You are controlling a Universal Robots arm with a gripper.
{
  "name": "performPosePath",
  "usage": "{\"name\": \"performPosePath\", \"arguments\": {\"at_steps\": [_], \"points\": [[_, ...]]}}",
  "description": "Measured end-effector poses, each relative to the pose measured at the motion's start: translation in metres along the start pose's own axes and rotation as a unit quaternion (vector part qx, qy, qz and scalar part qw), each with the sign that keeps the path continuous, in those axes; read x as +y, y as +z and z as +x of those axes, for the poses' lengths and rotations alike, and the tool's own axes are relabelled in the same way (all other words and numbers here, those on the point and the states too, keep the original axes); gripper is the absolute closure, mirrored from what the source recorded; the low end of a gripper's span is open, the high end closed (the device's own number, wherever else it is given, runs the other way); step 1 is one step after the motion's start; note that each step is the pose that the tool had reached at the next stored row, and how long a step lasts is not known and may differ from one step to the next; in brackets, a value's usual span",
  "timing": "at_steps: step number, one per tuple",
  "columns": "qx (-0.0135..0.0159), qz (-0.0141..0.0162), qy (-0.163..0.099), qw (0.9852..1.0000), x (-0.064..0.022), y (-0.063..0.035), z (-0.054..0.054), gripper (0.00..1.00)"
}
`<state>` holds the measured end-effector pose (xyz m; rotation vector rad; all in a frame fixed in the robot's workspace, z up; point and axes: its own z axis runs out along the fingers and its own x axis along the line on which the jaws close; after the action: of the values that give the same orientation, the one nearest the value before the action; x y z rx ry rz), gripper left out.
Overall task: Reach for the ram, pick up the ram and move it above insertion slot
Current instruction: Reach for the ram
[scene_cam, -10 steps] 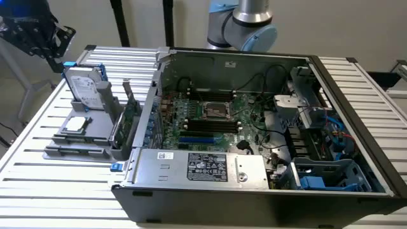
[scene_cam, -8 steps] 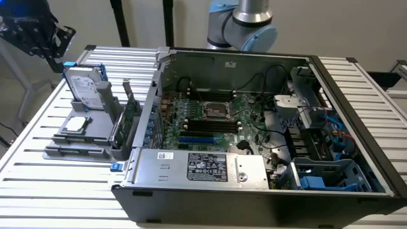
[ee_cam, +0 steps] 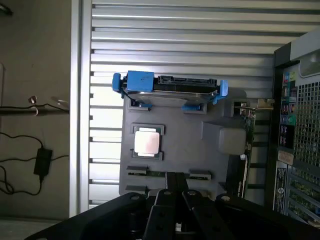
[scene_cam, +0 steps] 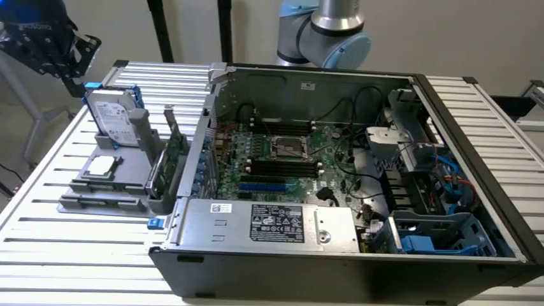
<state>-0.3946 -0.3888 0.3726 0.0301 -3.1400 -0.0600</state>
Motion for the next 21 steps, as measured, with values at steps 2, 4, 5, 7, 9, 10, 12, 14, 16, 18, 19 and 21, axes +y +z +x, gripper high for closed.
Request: {"name": "performPosePath", "arguments": {"at_steps": [2,4,5,7,9,10,12,14,16,18,19,21], "points": [[0.0001,0.0000,0.000,1.0000,-0.0002,-0.0001,0.000,0.89],[0.0002,0.0001,0.000,1.0000,-0.0011,-0.0002,-0.001,0.89],[0.0001,0.0000,0.000,1.0000,-0.0020,-0.0001,-0.001,0.89],[0.0000,0.0000,0.000,1.0000,-0.0055,0.0000,-0.003,0.89],[0.0000,0.0000,0.000,1.0000,-0.0107,0.0004,-0.004,0.89],[0.0000,0.0000,0.000,1.0000,-0.0141,0.0005,-0.005,0.89],[0.0000,0.0000,0.000,1.0000,-0.0218,0.0012,-0.007,0.89],[0.0000,0.0000,0.000,1.0000,-0.0301,0.0021,-0.008,0.89],[0.0000,0.0000,0.000,1.0000,-0.0380,0.0034,-0.009,0.89],[0.0000,0.0000,0.000,1.0000,-0.0460,0.0052,-0.009,0.89],[0.0000,0.0000,0.000,1.0000,-0.0500,0.0061,-0.010,0.89],[-0.0002,0.0000,0.000,1.0000,-0.0575,0.0084,-0.010,0.89]]}}
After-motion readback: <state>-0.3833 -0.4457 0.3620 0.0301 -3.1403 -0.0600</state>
